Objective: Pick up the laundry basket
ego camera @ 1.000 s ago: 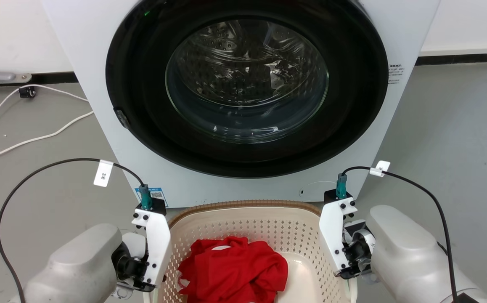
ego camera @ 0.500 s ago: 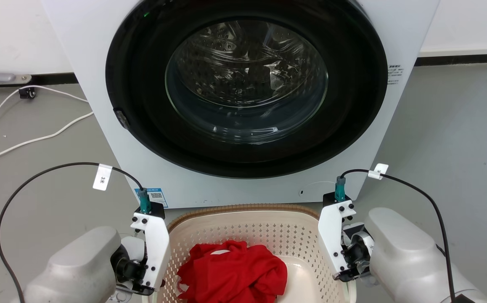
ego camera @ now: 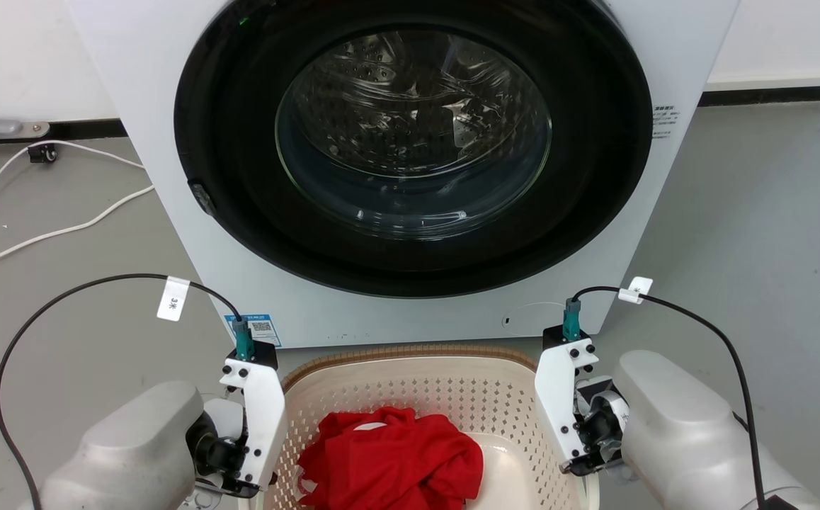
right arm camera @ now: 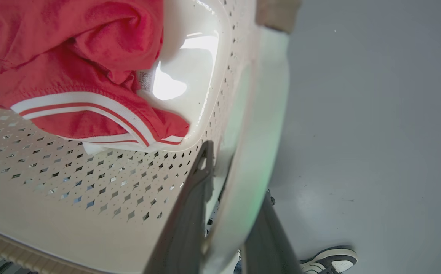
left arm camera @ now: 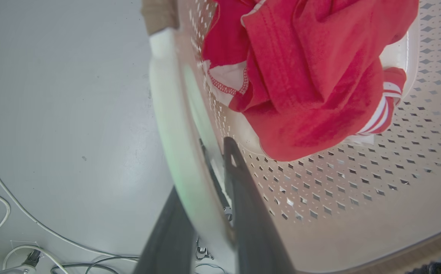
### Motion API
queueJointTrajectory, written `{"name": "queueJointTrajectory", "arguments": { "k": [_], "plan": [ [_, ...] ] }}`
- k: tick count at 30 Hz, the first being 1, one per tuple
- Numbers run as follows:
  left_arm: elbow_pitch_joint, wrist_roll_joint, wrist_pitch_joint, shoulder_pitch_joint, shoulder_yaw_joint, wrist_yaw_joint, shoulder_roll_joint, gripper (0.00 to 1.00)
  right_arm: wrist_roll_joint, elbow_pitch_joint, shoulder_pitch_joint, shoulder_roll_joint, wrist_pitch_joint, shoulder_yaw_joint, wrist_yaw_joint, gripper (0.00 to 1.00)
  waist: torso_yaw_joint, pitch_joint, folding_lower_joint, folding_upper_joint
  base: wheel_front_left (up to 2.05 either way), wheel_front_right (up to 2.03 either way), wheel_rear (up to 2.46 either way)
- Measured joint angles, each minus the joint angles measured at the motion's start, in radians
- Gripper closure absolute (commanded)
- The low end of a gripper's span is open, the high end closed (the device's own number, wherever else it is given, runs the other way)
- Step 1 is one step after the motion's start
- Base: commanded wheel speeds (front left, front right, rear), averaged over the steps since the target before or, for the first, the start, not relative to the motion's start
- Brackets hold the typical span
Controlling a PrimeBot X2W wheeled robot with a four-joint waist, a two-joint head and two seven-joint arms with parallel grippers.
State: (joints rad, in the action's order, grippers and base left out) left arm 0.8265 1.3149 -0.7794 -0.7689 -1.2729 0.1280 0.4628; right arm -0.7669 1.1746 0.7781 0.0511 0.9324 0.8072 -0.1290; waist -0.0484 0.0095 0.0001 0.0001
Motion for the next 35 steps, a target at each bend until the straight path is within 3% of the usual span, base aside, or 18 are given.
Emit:
{"name": "queueJointTrajectory", "arguments": {
  "k": [35],
  "plan": [
    [0.008, 0.010, -0.006, -0.010, -0.003, 0.000, -0.002, 1.00, -0.044, 0.007, 0.020, 0.000, -0.003, 0.044, 0.000, 1.00, -0.002, 0.008, 0.0000, 0.0000, 0.00, 0.00, 0.00]
  ]
}}
